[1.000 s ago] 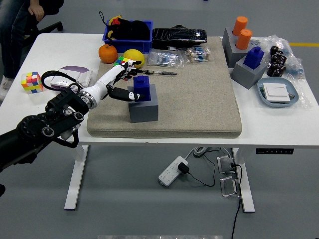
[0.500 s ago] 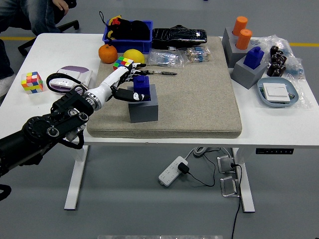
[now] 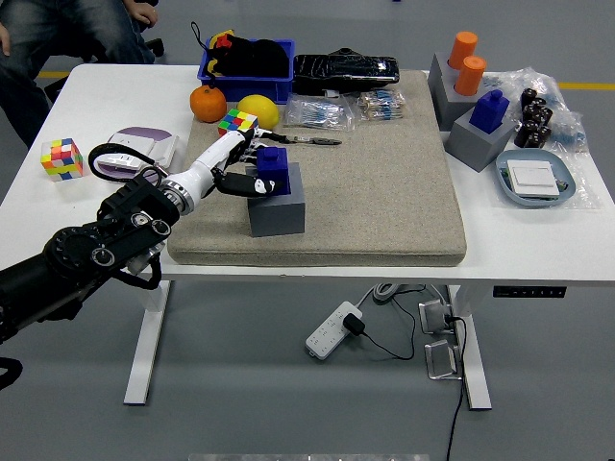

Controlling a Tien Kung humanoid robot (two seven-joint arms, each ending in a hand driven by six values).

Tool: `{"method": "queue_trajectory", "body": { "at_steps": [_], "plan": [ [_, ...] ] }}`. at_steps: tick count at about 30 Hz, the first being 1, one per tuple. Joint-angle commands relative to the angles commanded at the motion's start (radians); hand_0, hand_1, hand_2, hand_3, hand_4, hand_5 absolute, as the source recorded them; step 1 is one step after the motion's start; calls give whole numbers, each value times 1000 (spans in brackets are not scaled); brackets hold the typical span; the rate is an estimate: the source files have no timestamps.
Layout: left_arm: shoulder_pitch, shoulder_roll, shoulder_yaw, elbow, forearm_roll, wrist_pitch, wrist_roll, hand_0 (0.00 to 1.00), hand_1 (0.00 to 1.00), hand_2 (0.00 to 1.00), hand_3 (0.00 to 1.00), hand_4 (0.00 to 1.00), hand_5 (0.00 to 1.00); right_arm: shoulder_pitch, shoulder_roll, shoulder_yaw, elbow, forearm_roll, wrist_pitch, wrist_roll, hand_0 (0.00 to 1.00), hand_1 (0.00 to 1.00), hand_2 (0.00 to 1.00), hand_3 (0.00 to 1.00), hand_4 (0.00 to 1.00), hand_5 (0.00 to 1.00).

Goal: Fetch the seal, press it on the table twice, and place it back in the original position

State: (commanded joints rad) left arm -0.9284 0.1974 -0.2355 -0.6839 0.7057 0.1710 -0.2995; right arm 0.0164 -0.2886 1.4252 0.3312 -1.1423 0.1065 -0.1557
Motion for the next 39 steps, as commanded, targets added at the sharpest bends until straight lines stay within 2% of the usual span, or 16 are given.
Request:
{"method": "queue_trajectory", "body": {
  "at_steps": [5, 6, 15, 20, 25, 29, 31, 34, 39],
  "plan": [
    [3, -1, -1, 0, -1, 8, -7, 639, 634, 584, 653, 787, 2, 0, -1, -5, 0, 1, -1, 0, 818, 719, 688, 696, 734, 511],
    [3, -1, -1, 0, -2, 9, -8, 629, 575, 531, 606, 770, 2, 0, -1, -6, 0, 2, -1, 0, 819, 718, 688, 697, 734, 511],
    [6, -4, -14, 2, -5, 35, -28, 635, 563, 520, 595, 753, 2, -3, -4, -11, 0, 3, -2, 1, 819, 718, 688, 697, 733, 510],
    [4, 4, -31, -10, -2, 33, -29, 637, 557, 515, 593, 741, 2, -4, -4, -9, -1, 3, -4, 2, 819, 718, 688, 696, 733, 510],
    [-3, 40, -54, -57, 9, 30, -34, 634, 554, 512, 593, 733, 2, -4, -4, -7, 0, 3, -5, 3, 818, 717, 688, 696, 732, 510],
    [-8, 89, -89, -118, 29, 29, -37, 634, 554, 512, 593, 733, 2, -5, -3, -4, 0, 1, -6, 3, 818, 717, 688, 696, 732, 510],
    [-8, 102, -100, -131, 35, 29, -39, 636, 549, 510, 592, 730, 2, -6, -3, -2, -1, 0, -6, 3, 819, 717, 687, 696, 732, 510],
    [-10, 122, -117, -124, 39, 30, -41, 636, 549, 510, 592, 730, 2, -9, -1, 0, -1, -1, -7, 3, 819, 717, 687, 696, 732, 510],
    [-6, 133, -104, -70, 35, 31, -41, 639, 549, 509, 592, 727, 2, -9, 2, 0, 0, 0, -7, 4, 820, 718, 686, 694, 732, 508]
  ]
}}
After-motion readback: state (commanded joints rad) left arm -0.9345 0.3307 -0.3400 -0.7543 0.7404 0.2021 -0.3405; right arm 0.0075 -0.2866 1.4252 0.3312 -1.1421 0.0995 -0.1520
